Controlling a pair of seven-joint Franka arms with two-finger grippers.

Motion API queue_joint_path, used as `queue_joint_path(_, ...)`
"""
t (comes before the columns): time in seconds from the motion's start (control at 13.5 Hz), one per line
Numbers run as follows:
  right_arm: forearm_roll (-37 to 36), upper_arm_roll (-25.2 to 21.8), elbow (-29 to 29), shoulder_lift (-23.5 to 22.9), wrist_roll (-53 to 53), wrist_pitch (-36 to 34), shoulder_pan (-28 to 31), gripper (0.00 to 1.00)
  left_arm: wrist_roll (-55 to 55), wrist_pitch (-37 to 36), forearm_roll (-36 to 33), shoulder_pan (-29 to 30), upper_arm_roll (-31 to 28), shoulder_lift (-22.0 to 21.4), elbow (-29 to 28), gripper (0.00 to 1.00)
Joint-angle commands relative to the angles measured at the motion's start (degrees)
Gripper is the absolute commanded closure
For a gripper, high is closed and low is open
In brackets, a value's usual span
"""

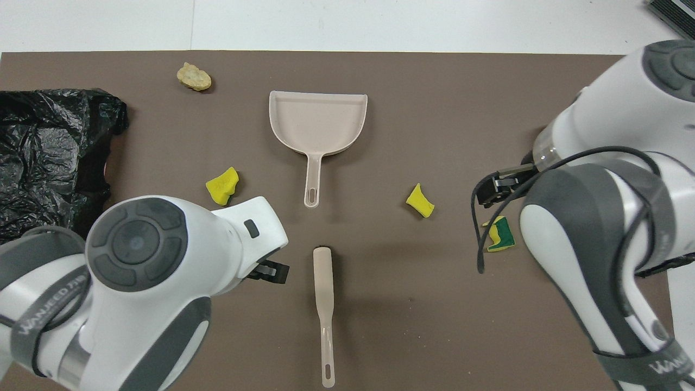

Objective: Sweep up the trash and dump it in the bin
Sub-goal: 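Reach the left gripper to the brush while the right gripper reaches the dustpan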

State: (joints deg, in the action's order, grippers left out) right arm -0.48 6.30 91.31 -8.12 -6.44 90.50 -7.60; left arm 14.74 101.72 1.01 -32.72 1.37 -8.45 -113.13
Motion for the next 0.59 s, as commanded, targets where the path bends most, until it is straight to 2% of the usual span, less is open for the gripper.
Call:
queue_joint_path(0.0,1.27,0.11,-7.89,-7.33,-5.4,1.15,-3.46,0.0,5.98,5.49,0.05,-5.23,-1.1,-2.71,-7.17,0.0)
queue_joint_path(0.3,6.01,1.43,-8.52,-12.17,-17.33,10.2,-6.8,0.0,10.04,9.54,0.13,-11.21,-1.1,-2.99,-12.89,0.0)
queue_joint_path(0.44,6.36,1.43,-10.53,-16.03,-24.82,14.42,-10.22,0.0,14.77,17.76,0.22,-14.98,-1.1,-2.28,-18.93,0.0)
queue_joint_path(0.52,6.37,1.43,-13.41,-18.83,-26.93,15.22,-11.81,0.0,17.14,21.38,0.31,-16.48,-1.1,-2.28,-20.79,0.0)
